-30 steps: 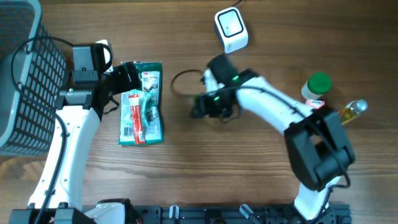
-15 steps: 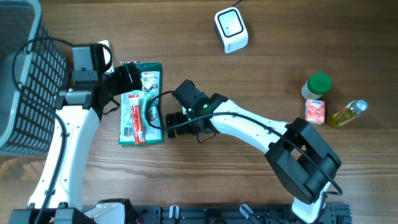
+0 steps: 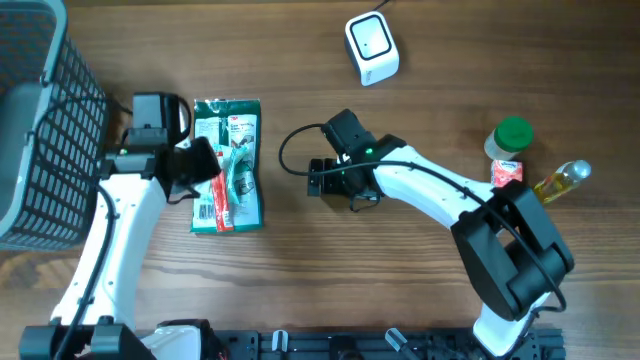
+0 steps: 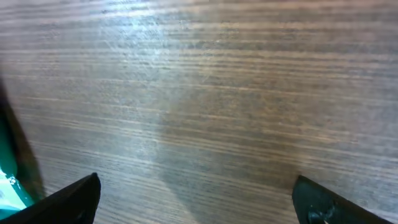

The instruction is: Scan the item barcode

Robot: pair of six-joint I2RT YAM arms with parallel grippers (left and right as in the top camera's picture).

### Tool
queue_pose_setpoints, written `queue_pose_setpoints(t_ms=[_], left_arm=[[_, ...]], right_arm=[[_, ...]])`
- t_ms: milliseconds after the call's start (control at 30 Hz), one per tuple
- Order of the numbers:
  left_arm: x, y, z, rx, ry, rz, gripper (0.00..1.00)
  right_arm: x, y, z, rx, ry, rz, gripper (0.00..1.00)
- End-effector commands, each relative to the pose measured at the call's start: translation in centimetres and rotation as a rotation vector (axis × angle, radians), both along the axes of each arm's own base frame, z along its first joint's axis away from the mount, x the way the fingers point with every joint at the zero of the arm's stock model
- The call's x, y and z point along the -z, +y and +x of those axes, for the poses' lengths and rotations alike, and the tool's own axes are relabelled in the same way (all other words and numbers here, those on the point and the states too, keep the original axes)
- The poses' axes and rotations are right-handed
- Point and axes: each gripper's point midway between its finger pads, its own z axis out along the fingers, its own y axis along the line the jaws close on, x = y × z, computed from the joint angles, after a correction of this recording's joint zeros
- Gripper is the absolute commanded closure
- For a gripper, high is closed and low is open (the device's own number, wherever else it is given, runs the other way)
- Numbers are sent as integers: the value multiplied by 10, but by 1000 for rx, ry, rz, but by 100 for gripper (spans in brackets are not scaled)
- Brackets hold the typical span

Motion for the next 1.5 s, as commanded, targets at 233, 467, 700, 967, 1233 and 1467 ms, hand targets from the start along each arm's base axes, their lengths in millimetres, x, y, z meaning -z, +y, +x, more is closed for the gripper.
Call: queue_pose_setpoints(t_ms=[233,467,700,967,1233,1467], left_arm=[[61,3,12,81,-19,50,41],[63,3,11,83,-17,49,40],[79,3,13,83,13,48,52],[84,3,17,83,1,49,73],[80,4,24,80,-30,53,96],[30,4,43,-104,-141,-31,96]], right_arm=[[37,-28,-12,23,29,-127,0],[36,-25,-8,24,15,-116,0],[36,-25,-8,23,15,-116,0],[36,-25,-8,23,15,-116,0],[36,-25,-8,23,15,-116,0],[36,-25,-8,24,16,-115,0]])
